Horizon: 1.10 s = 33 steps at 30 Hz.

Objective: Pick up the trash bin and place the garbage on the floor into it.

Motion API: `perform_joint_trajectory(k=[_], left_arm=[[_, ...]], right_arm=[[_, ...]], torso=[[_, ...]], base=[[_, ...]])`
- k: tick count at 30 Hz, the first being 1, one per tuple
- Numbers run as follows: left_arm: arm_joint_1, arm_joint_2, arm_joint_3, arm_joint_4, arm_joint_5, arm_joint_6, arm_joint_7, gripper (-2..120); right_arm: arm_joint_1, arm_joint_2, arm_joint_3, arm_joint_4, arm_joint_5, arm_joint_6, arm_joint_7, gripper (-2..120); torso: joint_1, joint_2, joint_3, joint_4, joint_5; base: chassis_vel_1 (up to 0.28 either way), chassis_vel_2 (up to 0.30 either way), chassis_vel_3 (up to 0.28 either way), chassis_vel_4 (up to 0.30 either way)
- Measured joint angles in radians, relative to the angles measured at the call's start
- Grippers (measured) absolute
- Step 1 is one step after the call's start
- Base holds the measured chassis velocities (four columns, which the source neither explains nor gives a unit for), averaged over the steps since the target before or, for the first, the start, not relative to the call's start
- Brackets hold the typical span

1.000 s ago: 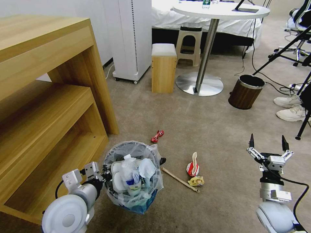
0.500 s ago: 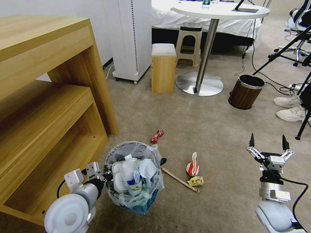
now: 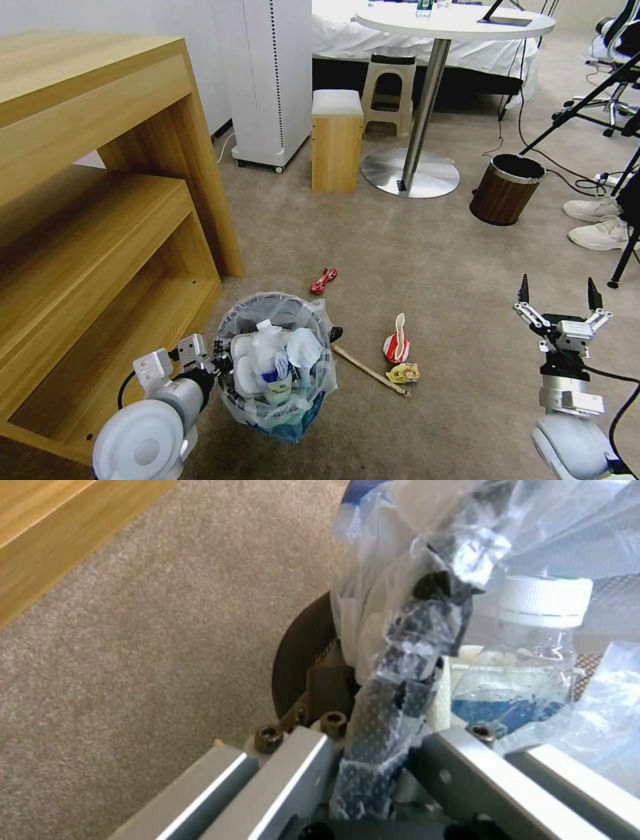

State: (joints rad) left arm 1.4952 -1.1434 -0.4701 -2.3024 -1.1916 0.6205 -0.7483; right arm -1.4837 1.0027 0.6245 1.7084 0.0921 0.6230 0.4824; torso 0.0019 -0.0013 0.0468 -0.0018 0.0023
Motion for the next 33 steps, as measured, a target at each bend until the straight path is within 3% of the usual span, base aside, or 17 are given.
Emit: perform_joint_trajectory(k=[33], left_arm=[[0.003,0.002,-0.002,0.002,0.008,-0.004,0.009,0]], right_arm=[[0.004,0.002,0.011,-0.018,-0.040,-0.021,0.031,99]], torso=[[0.000,0.000,0.000,0.0000,0.0000]], base=[[0.000,0.000,0.000,0.000]])
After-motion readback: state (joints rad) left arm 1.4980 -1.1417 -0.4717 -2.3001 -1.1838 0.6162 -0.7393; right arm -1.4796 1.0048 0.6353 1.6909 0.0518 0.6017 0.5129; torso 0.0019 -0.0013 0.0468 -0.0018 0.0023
